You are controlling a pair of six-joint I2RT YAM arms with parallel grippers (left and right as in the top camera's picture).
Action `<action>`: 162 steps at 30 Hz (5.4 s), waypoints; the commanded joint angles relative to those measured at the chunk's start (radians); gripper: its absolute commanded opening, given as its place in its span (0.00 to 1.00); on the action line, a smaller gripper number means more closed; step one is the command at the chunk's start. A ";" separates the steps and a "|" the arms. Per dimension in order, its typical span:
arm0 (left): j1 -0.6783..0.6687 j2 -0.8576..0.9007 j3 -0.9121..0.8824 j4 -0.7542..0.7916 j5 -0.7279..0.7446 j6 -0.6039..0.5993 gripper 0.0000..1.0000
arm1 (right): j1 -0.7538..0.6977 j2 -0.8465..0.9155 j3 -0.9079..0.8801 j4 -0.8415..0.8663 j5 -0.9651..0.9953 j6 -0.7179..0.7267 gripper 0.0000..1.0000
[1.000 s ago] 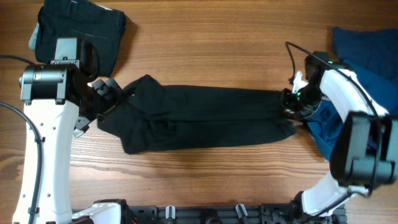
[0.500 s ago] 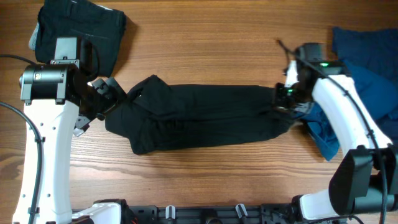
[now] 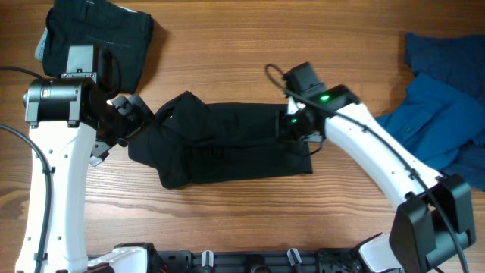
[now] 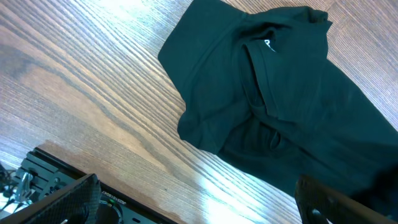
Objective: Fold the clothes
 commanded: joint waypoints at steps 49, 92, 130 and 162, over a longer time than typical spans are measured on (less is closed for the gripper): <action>0.007 0.000 -0.006 -0.004 0.000 0.016 1.00 | 0.023 0.243 0.080 0.173 -0.137 0.460 0.64; 0.007 0.000 -0.006 -0.006 -0.014 0.035 1.00 | -0.082 0.124 0.043 0.132 0.010 0.397 0.04; 0.007 0.000 -0.006 0.007 -0.014 0.035 1.00 | 0.075 -0.082 0.063 0.098 -0.129 0.078 0.11; 0.007 0.000 -0.006 0.006 -0.014 0.035 1.00 | 0.171 0.239 -0.198 0.486 -0.298 0.243 0.11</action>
